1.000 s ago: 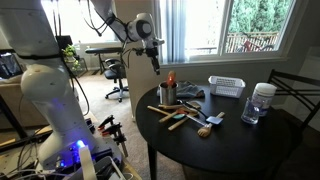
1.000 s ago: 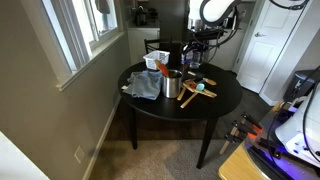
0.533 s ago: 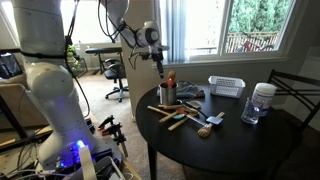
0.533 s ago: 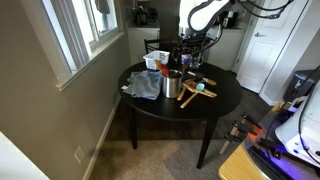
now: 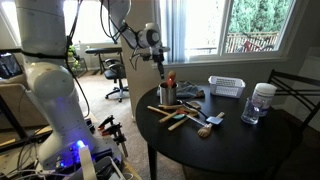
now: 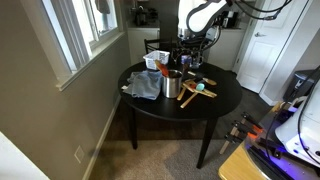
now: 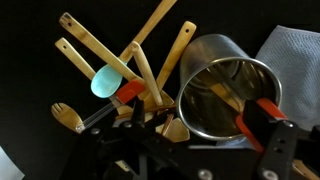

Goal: Remove the orange spatula from the silver tin and put it on the table

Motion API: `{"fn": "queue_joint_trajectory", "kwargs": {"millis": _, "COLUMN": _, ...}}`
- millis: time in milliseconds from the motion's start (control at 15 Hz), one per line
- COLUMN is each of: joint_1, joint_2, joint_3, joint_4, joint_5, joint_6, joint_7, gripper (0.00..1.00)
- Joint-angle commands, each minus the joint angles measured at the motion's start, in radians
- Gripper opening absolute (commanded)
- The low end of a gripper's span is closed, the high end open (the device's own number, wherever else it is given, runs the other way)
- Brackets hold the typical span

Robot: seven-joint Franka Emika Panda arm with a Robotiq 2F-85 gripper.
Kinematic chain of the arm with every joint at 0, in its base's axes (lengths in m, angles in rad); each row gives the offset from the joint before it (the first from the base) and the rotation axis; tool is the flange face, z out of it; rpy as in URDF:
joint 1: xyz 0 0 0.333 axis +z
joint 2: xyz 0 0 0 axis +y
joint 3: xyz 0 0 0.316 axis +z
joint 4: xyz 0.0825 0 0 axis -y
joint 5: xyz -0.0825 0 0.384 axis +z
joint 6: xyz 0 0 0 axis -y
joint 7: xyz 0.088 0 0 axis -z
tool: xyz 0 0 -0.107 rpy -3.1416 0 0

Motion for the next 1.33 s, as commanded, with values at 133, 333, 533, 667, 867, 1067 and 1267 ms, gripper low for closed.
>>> {"fn": "queue_joint_trajectory", "kwargs": {"millis": 133, "joint_1": 0.102, "joint_2": 0.084, "joint_3": -0.098, "joint_4": 0.11, "joint_5": -0.018, "joint_6": -0.091, "joint_7": 0.217, "gripper": 1.0}}
{"fn": "queue_joint_trajectory", "kwargs": {"millis": 333, "joint_1": 0.133, "joint_2": 0.151, "joint_3": -0.122, "joint_4": 0.193, "joint_5": 0.016, "joint_6": -0.145, "joint_7": 0.358, "gripper": 1.0}}
{"fn": "queue_joint_trajectory", "kwargs": {"millis": 533, "joint_1": 0.156, "joint_2": 0.22, "joint_3": -0.134, "joint_4": 0.281, "joint_5": 0.04, "joint_6": -0.189, "joint_7": 0.488, "gripper": 1.0}}
{"fn": "queue_joint_trajectory", "kwargs": {"millis": 667, "joint_1": 0.169, "joint_2": 0.269, "joint_3": -0.142, "joint_4": 0.34, "joint_5": 0.044, "joint_6": -0.205, "joint_7": 0.569, "gripper": 1.0}}
{"fn": "queue_joint_trajectory", "kwargs": {"millis": 867, "joint_1": 0.187, "joint_2": 0.333, "joint_3": -0.145, "joint_4": 0.428, "joint_5": 0.052, "joint_6": -0.234, "joint_7": 0.646, "gripper": 1.0}}
{"fn": "queue_joint_trajectory", "kwargs": {"millis": 1067, "joint_1": 0.212, "joint_2": 0.382, "joint_3": -0.152, "joint_4": 0.497, "joint_5": 0.039, "joint_6": -0.244, "joint_7": 0.694, "gripper": 1.0}}
{"fn": "queue_joint_trajectory", "kwargs": {"millis": 1267, "joint_1": 0.221, "joint_2": 0.396, "joint_3": -0.149, "joint_4": 0.54, "joint_5": 0.056, "joint_6": -0.244, "joint_7": 0.722, "gripper": 1.0}}
